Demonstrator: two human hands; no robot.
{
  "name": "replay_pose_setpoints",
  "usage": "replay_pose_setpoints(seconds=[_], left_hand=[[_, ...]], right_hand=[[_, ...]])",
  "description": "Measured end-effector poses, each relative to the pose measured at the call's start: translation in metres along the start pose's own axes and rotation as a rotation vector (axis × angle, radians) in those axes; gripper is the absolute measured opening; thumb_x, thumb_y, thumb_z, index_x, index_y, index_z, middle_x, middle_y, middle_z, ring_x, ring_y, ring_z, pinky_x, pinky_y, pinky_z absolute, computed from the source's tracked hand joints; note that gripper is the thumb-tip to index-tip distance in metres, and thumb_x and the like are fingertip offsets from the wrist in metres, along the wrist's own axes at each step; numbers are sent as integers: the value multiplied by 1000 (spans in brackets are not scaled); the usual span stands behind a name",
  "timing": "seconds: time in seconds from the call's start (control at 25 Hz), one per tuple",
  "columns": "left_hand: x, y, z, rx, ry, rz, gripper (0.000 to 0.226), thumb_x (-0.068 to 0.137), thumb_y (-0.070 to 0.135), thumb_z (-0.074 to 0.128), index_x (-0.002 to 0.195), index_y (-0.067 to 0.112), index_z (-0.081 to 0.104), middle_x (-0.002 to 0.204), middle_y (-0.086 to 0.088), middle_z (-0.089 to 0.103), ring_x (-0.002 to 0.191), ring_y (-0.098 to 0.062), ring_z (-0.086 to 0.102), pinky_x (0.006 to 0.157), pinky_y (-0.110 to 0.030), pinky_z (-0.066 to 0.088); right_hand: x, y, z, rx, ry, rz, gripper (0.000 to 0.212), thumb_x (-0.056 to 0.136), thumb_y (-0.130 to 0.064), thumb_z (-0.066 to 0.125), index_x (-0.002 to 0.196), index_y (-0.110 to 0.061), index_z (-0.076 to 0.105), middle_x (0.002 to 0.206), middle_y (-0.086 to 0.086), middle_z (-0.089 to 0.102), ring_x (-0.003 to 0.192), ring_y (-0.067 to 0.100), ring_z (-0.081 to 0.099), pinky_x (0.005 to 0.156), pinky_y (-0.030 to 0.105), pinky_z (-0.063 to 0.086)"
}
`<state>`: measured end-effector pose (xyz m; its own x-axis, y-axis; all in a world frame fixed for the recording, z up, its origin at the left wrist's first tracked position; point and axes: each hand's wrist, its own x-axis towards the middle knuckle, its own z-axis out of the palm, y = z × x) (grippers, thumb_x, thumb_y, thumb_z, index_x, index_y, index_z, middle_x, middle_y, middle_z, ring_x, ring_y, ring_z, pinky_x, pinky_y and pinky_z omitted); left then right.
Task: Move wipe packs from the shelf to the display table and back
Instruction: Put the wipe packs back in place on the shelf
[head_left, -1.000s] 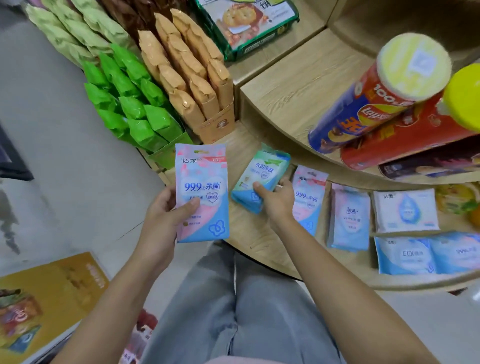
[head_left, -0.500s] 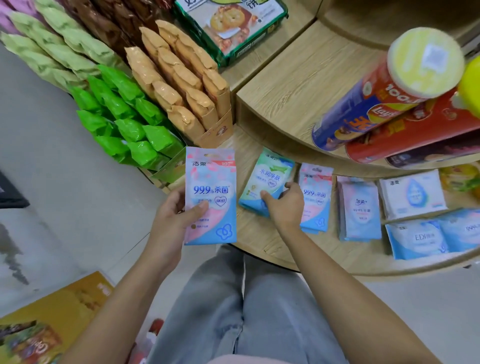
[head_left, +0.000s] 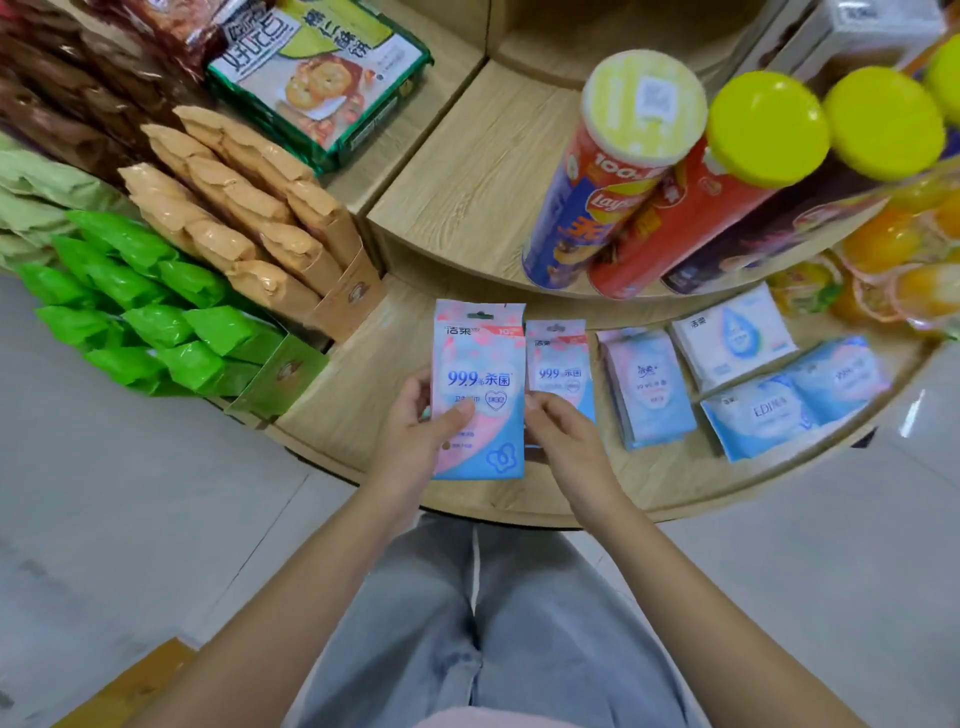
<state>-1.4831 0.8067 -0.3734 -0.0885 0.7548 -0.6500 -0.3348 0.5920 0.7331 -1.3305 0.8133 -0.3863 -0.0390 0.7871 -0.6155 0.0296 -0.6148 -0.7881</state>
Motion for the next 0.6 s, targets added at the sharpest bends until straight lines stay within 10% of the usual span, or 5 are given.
replay_pose_setpoints(seconds=[0.24,0.4,0.6], left_hand=[[35,-43,74,302,30,109,46,82,1,66,113,24,40,105,-3,63,89,-10,64,81,-34,53],[58,-67,97,511,93,59,46,79,5,67,120,15,47,109,-3,63,95,-17,61,80,-28,49],[78,-85,117,656,188,129,43,78,3,64,118,13,52,110,-8,67,97,-24,64,76,-28,49]], right_hand=[[15,11,-59,86,200,-18,18,90,-5,57,108,-3,58,82,1,67,63,-1,64,63,18,54],[46,31,-80,-215,287,-15,19,85,-10,64,103,-8,62,80,17,68,70,17,59,71,39,52],[71,47,-76,-428,324,-54,18,82,-18,66,97,-8,62,82,3,63,72,16,54,55,7,38]])
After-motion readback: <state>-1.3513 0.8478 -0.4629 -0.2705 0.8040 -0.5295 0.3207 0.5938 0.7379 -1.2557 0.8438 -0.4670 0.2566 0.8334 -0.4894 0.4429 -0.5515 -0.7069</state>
